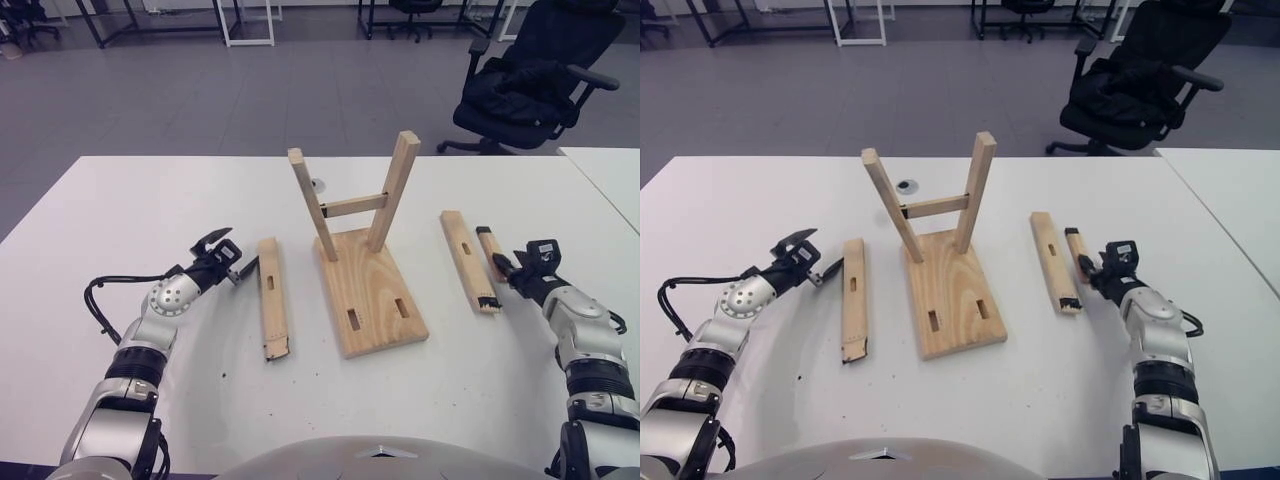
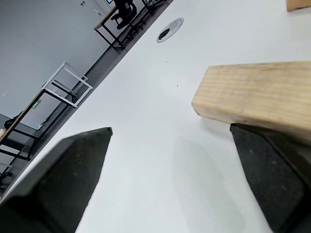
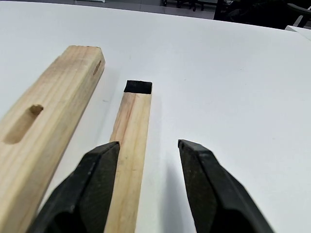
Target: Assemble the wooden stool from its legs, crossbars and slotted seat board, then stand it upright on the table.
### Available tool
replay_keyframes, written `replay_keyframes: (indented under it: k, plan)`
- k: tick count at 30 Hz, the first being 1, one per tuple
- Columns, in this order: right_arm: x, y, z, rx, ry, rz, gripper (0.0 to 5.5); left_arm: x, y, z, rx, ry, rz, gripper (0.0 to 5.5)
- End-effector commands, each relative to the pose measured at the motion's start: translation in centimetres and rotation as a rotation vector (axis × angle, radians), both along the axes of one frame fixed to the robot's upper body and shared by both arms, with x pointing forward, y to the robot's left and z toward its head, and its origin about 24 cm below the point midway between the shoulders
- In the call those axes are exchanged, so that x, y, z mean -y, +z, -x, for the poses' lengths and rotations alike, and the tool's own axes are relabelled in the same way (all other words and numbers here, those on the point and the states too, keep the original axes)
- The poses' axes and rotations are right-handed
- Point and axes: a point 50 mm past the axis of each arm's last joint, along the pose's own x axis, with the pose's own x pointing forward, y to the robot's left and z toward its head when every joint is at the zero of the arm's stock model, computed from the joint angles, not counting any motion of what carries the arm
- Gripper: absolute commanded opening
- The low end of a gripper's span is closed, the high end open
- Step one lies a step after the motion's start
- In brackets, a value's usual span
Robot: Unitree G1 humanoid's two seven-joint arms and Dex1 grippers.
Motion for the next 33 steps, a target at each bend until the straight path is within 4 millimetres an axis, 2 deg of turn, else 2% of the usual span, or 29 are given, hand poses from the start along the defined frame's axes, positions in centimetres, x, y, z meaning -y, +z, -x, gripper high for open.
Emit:
replay_keyframes:
  k: [1,7,14,19,24,26,29,33]
  plan:
    - [-0.3,0.0,-0.2,0.017,0.010,-0.061,2.27,-0.7,0.0,0.6,0.003,0.016,-0.010,4.50]
    - [-0.1,-0.8,0.5,-0.021,-0.026,-0.042,2.27,-0.6,0.0,0.5,-0.007,-0.002,-0.021,4.50]
    - [0.0,-2.9,1.7,-0.190,-0.056,-0.031,2.27,-0.8,0.0,0.5,-0.002,0.006,-0.018,4.50]
    - [0.3,-0.2,0.2,-0.024,-0.067,-0.063,2.27,-1.0,0.0,0.7,-0.001,0.024,-0.006,4.50]
    - [-0.8,2.0,-0.7,0.093,0.004,-0.118,3.17,-0.8,-0.2,0.7,-0.004,0.030,0.002,4.50]
    - [-1.3,1.6,-0.5,0.068,0.028,-0.111,3.17,-0.8,-0.2,0.7,-0.005,0.031,0.003,4.50]
    - [-0.4,0.4,0.0,-0.010,-0.029,-0.057,3.17,-0.8,-0.2,0.7,-0.008,0.028,0.002,4.50]
    - [0.0,-0.2,0.2,-0.046,-0.053,-0.040,3.17,-0.9,-0.2,0.8,-0.012,0.028,-0.001,4.50]
